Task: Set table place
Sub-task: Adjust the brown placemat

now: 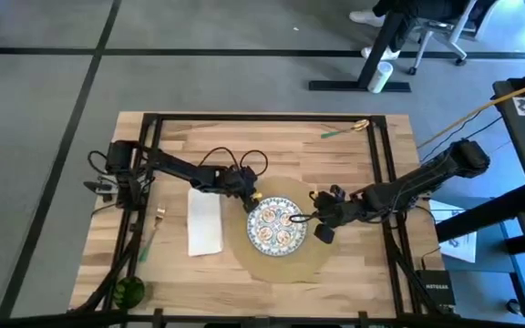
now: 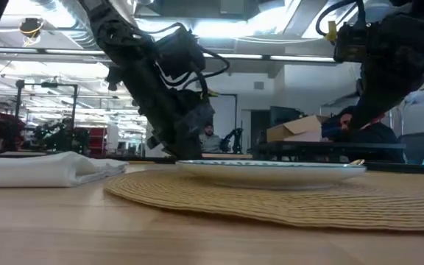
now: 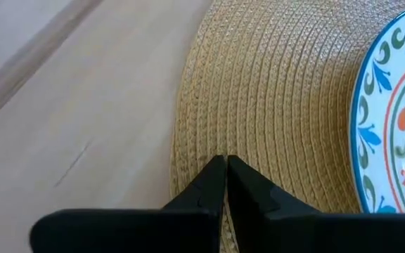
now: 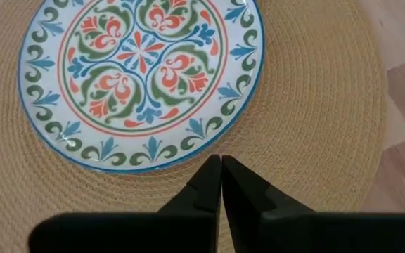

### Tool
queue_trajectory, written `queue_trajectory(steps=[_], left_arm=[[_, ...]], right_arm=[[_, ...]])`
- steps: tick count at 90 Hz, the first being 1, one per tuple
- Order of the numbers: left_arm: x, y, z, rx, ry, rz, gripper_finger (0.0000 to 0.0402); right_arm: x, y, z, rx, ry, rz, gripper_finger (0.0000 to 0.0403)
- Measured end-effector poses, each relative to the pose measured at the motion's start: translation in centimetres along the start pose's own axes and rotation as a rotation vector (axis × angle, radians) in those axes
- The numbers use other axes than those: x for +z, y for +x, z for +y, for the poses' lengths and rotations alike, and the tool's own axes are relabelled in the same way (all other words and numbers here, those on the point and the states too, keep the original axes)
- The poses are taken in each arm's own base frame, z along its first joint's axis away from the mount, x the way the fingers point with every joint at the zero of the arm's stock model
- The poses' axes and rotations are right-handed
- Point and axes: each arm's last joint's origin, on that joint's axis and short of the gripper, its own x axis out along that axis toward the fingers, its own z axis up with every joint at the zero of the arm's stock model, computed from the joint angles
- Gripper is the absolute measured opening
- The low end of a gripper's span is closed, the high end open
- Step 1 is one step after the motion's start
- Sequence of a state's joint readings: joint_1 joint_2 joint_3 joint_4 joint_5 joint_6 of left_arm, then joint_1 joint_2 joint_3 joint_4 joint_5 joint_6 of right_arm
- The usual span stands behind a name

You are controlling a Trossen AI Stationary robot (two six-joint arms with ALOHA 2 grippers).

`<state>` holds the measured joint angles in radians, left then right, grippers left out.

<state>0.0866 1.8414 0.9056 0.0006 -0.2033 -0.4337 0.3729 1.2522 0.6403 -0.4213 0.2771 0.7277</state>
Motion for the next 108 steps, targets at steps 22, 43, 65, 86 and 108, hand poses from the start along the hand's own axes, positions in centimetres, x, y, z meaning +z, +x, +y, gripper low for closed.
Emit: queue_trajectory(steps=[22,43,65,86,108], left_arm=[[0.4,-1.7,0.2,0.004,0.002,0.005,0.0],[0.5,-3.1,-0.5,-0.009,0.039,-0.004,0.0],[0.5,-3.6,-1.2,-0.015,0.052,-0.022,0.0],[0.4,-3.2,-1.3,0.002,0.047,-0.031,0.0],[1.3,-3.0,-0.7,-0.005,0.028,-0.091,0.0]], right_arm=[[0.0,0.0,0.0,-0.006,-0.087,-0.007,0.0],[0.1,0.0,0.1,0.006,-0.21,-0.026,0.0],[-1.4,0.4,-1.0,0.095,-0.213,-0.111,0.0],[-1.8,0.1,-1.6,0.108,-0.156,-0.153,0.0],[-1.7,0.0,-1.5,0.11,-0.153,-0.162,0.0]])
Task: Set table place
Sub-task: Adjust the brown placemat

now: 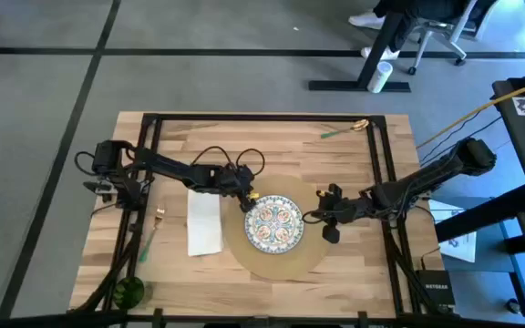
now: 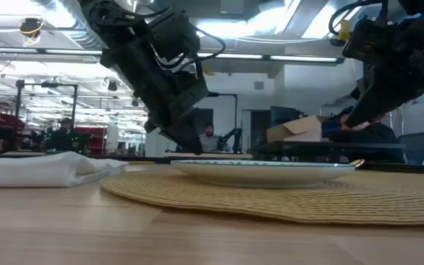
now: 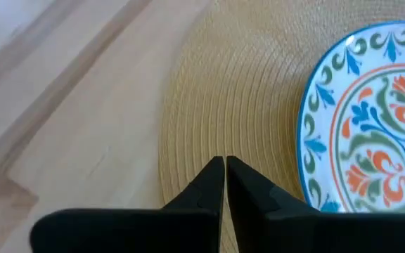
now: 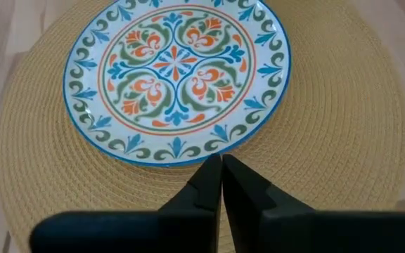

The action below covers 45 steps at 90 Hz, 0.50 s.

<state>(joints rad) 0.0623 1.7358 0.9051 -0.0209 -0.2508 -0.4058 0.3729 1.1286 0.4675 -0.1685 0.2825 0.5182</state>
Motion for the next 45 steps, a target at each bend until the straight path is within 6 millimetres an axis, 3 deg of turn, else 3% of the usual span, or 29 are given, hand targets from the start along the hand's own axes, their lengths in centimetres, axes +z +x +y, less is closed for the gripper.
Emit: queue_trajectory(steps=[45], left_arm=[[0.85,0.63,-0.17,-0.045,-0.012,-0.089,0.0]], right_arm=[[0.35,-0.01,0.15,0.008,0.009,-0.04,0.0]])
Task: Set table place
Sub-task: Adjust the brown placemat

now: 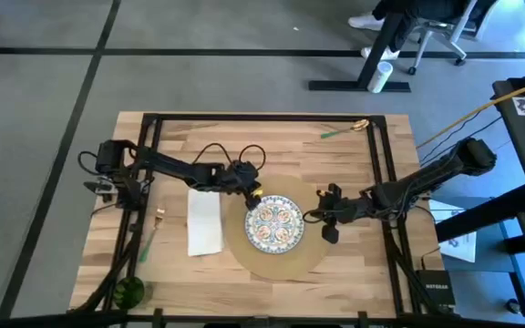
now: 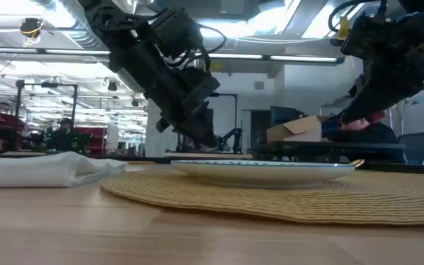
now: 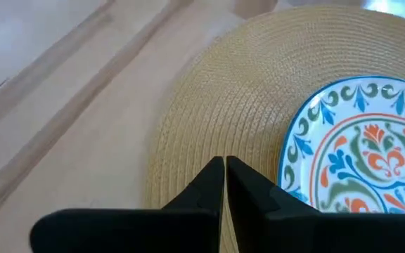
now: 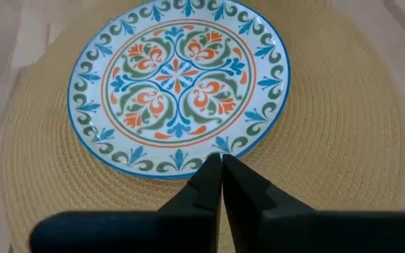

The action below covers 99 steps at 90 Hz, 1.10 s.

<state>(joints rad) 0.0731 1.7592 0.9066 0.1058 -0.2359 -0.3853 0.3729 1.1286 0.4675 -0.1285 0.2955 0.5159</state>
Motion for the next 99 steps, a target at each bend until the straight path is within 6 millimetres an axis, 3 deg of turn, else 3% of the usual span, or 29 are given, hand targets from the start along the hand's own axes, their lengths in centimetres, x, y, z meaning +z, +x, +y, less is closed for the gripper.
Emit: queue_trajectory(steps=[33,62,99], left_arm=[[0.7,0.0,-0.3,-0.054,-0.003,-0.067,0.0],[-0.2,2.5,-0.5,-0.058,-0.01,-0.023,0.0],[0.0,3.1,-0.1,-0.042,-0.001,-0.014,0.0]], right_arm=[[0.1,0.0,0.0,0.004,0.002,-0.006,0.0],[0.1,0.0,0.1,0.008,0.005,-0.013,0.0],[0.1,0.0,0.1,0.007,0.006,-0.013,0.0]])
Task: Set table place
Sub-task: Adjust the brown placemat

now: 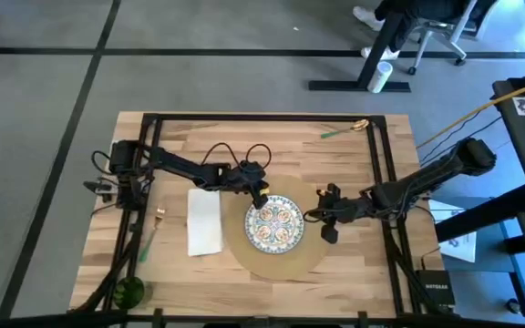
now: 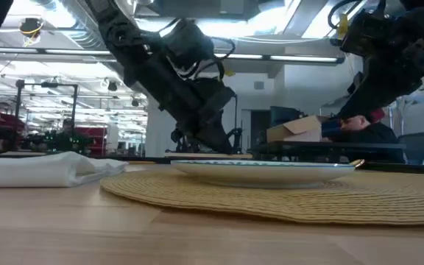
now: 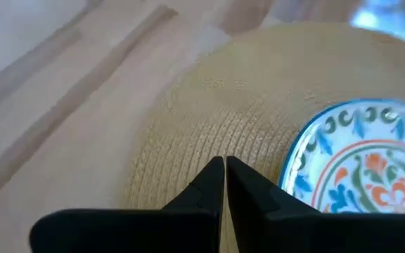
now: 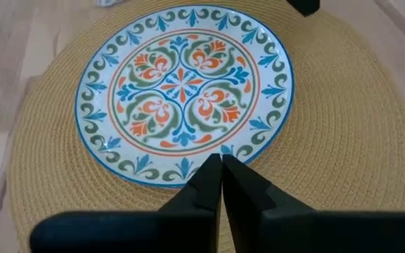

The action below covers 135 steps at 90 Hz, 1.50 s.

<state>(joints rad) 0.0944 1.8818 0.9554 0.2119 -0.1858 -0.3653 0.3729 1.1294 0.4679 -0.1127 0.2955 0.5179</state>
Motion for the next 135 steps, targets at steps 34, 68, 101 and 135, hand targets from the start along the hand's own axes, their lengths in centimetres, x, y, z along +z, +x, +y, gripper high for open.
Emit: queue_trajectory(steps=[34,68,101,135], left_arm=[[-0.7,1.1,0.8,0.025,-0.02,0.023,0.0],[-0.7,1.5,1.6,0.044,-0.031,0.033,0.0],[-0.4,1.6,2.8,0.073,-0.028,0.035,0.0],[-0.5,1.0,1.4,0.045,0.015,0.049,0.0]], right_arm=[[0.0,0.0,0.0,0.0,0.001,-0.001,0.0],[0.1,0.0,0.0,0.004,0.003,-0.006,0.0],[0.1,0.0,0.0,0.004,0.006,-0.006,0.0],[0.1,0.0,0.0,0.004,0.006,-0.006,0.0]])
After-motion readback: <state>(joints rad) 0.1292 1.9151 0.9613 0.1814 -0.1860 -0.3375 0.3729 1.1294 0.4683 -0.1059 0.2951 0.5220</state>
